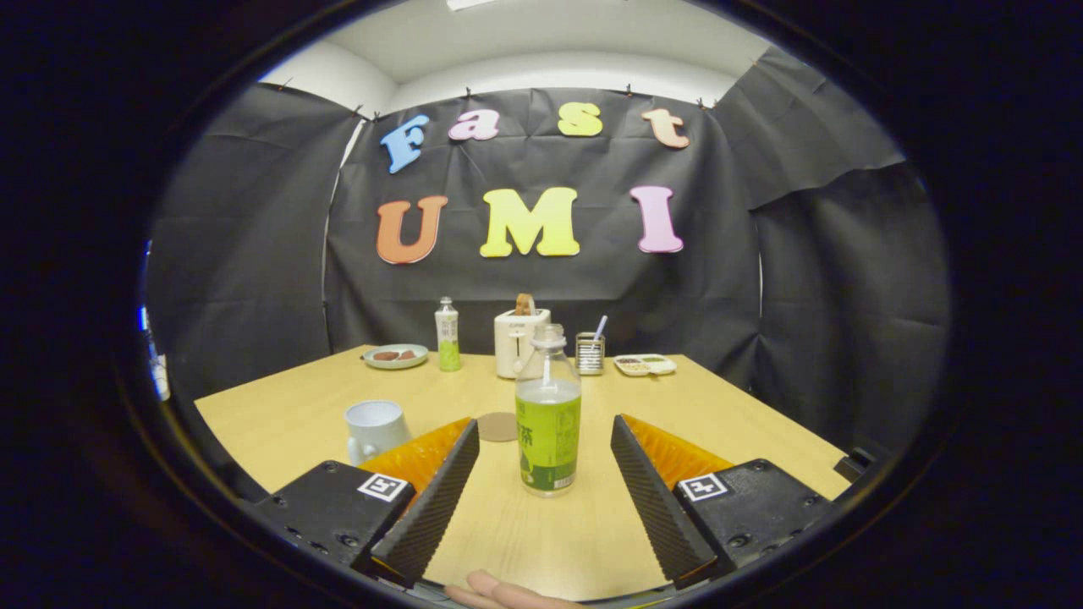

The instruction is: Take the bottle from table, then pour the juice into the cup, finally place the bottle on the coaster

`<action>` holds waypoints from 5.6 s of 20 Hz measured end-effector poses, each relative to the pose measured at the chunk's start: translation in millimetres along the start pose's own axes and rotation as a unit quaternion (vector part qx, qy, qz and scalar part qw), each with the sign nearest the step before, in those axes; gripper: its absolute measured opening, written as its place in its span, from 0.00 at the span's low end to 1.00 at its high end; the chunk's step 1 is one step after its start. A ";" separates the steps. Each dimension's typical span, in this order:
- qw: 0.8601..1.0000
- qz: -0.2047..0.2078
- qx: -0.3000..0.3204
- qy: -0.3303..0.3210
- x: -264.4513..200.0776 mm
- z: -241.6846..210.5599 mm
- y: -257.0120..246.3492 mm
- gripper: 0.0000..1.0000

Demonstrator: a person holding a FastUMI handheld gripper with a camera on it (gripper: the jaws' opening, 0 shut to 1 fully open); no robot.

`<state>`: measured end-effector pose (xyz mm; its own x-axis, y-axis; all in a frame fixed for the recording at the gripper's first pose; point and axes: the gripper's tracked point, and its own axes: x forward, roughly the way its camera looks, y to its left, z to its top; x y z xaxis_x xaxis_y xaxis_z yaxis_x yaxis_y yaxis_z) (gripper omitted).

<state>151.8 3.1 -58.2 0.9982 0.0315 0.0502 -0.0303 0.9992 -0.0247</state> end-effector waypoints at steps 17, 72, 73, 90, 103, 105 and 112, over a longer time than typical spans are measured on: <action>0.999 0.009 -0.040 0.014 99.7 -24.5 8.6 1.00; 0.758 -0.186 -0.625 -0.030 94.1 73.5 58.3 0.80; 0.754 -0.185 -0.630 -0.027 96.7 72.5 59.7 0.80; 0.605 -0.204 -0.768 -0.049 96.8 99.0 94.4 0.80; 0.568 -0.211 -0.794 -0.056 94.2 108.8 102.4 0.80; 0.560 -0.210 -0.799 -0.058 91.8 109.4 104.1 0.80; 0.551 -0.213 -0.805 -0.055 92.7 112.1 103.2 0.80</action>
<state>235.6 111.7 55.8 0.8857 -0.1084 0.4514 0.3778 -0.3965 -0.8367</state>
